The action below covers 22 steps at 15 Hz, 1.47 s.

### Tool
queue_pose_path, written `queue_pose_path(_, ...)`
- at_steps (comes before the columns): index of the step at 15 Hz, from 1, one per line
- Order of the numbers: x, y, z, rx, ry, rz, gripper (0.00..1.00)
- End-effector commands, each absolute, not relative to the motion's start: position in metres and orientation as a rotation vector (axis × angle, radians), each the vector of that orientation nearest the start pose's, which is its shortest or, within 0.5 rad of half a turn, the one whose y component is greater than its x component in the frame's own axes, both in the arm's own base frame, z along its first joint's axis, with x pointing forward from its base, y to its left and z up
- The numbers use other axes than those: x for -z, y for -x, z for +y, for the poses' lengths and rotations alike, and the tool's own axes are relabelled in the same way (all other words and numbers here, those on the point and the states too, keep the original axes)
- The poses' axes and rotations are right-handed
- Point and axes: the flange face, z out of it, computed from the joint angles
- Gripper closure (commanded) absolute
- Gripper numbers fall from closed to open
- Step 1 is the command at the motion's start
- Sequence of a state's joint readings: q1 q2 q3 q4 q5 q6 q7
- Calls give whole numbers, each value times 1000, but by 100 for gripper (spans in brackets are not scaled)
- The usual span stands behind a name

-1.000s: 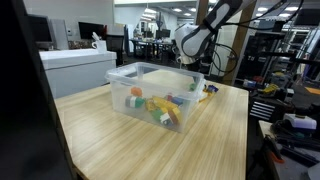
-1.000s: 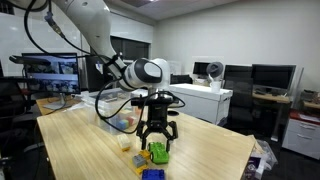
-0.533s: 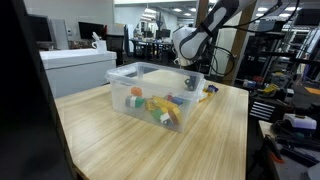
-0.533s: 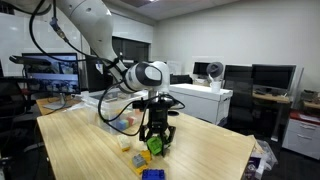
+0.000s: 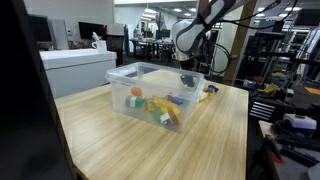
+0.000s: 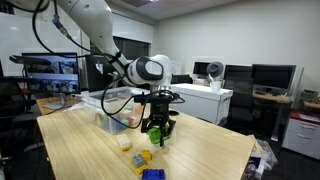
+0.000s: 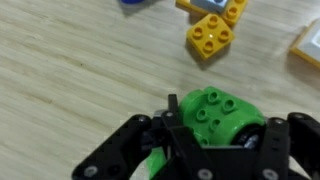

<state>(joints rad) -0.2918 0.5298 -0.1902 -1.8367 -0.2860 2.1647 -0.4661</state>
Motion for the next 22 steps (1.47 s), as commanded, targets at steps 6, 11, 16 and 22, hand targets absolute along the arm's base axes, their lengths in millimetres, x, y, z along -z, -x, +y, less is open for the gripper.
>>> queue_pose_path(6, -445, -576, -209, 120, 3096, -156, 90)
queue_pose_path(11, -479, -547, -111, 107, 2948, -333, 90)
queue_pose_path(16, -463, -540, -84, 59, 2947, -350, 33)
queue_pose_path(22, -448, -543, -157, 71, 3022, -177, 1)
